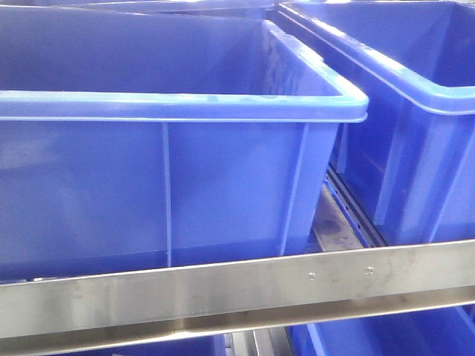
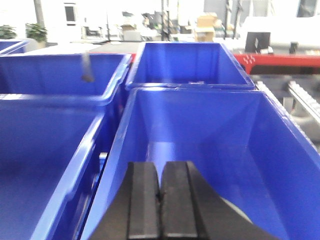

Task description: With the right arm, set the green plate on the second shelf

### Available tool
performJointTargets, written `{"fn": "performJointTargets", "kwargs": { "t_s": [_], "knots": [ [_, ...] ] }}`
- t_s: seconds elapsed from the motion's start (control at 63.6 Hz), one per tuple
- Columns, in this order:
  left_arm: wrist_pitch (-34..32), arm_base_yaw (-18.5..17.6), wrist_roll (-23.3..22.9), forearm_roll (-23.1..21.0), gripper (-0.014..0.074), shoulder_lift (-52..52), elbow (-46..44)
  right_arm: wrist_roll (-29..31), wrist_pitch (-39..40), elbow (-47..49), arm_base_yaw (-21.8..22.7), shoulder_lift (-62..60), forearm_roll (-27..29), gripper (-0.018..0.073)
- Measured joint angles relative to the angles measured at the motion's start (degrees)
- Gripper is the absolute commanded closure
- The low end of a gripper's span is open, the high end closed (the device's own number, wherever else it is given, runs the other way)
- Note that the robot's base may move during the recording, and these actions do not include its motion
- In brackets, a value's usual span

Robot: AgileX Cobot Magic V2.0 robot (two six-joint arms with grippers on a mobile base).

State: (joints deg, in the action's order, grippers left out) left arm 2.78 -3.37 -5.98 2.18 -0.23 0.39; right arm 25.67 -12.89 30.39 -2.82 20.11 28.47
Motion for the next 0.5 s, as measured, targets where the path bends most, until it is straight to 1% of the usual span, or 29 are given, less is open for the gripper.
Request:
{"fn": "performJointTargets", "kwargs": {
  "t_s": [0.267, 0.408, 0.503],
  "knots": [
    [0.0, 0.0, 0.0, 0.0, 0.0465, 0.0, 0.0, 0.0, -7.3, -8.8, 0.0, -19.8, -6.7, 0.0531],
    [0.1, 0.0, 0.0, 0.0, 0.0465, 0.0, 0.0, 0.0, -16.4, -10.5, 0.1, -20.9, -12.1, 0.0531],
    [0.1, 0.0, 0.0, 0.0, 0.0465, 0.0, 0.0, 0.0, -16.5, -11.3, 0.1, -20.9, -14.4, 0.0531]
  ]
}}
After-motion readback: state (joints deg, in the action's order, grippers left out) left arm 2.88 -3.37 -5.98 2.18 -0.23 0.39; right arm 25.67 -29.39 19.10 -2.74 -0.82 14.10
